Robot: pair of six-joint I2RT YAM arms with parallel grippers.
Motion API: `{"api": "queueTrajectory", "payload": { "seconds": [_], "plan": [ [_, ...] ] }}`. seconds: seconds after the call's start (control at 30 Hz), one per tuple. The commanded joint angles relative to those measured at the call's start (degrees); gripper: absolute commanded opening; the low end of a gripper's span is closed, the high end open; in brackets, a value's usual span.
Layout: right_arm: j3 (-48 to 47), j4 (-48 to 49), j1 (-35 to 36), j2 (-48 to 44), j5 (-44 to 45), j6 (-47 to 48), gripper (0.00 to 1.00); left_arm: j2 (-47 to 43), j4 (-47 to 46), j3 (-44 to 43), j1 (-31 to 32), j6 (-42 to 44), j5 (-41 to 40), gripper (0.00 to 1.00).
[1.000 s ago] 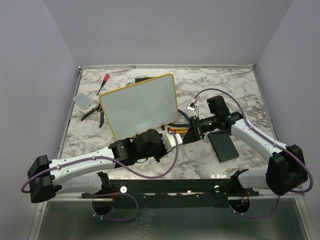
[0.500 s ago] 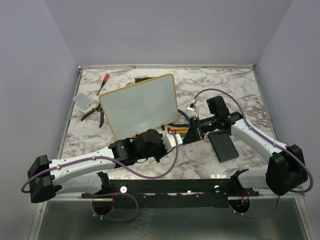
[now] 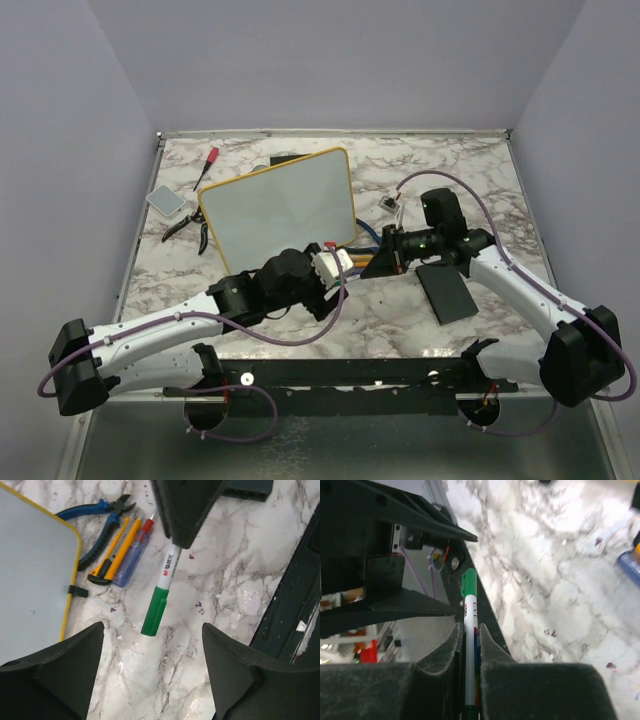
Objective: Write a sentence on the whiteboard
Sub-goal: Open the whiteboard marker at the center of the board.
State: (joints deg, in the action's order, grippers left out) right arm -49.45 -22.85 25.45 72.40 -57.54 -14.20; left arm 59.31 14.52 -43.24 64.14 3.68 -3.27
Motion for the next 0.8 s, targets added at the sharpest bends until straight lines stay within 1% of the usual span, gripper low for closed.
{"api": "queueTrajectory", "payload": {
  "seconds": [0.0,0.07,0.1,0.17,0.27,0.33,0.4,0.47,0.63,0.77],
  "plan": [
    [2.42,13.26,0.34,-5.36,8.56,-6.24,0.01,-4.27,-4.75,-1.17,-5.42,-6.02,2.84,0.81],
    [3.73,18.51,0.36,-7.05,11.54,-8.95,0.01,-5.92,-8.07,-1.23,-7.42,-9.75,5.86,0.82],
    [4.64,21.61,0.37,-7.88,12.81,-10.82,0.01,-6.75,-10.0,-1.23,-8.09,-11.73,6.13,0.82],
    [6.56,29.11,0.37,-9.72,14.97,-13.67,0.01,-8.22,-14.01,-1.14,-9.14,-16.44,4.02,0.84],
    [10.54,40.87,0.39,-13.31,18.48,-17.88,0.01,-10.32,-21.71,-0.76,-10.3,-25.74,-3.22,0.86],
    [13.41,48.59,0.36,-15.43,20.77,-19.67,0.01,-11.54,-26.61,0.3,-10.72,-32.04,-8.87,0.91],
    [15.27,54.5,0.34,-16.79,23.02,-20.46,0.01,-11.96,-29.39,0.69,-11.1,-37.59,-13.49,0.96],
    [15.81,58.5,0.39,-16.98,24.93,-20.79,0.01,-11.62,-30.54,0.34,-11.33,-42.72,-16.18,0.99],
    [15.77,67.5,0.46,-15.69,26.44,-23.02,0.01,-9.65,-31.94,-0.45,-11.39,-53.47,-20.78,0.99],
    [15.11,70.45,0.79,-14.86,27.99,-23.38,0.01,-8.89,-41.56,2.49,-11.48,-57.09,-20.5,0.99]
  ]
}}
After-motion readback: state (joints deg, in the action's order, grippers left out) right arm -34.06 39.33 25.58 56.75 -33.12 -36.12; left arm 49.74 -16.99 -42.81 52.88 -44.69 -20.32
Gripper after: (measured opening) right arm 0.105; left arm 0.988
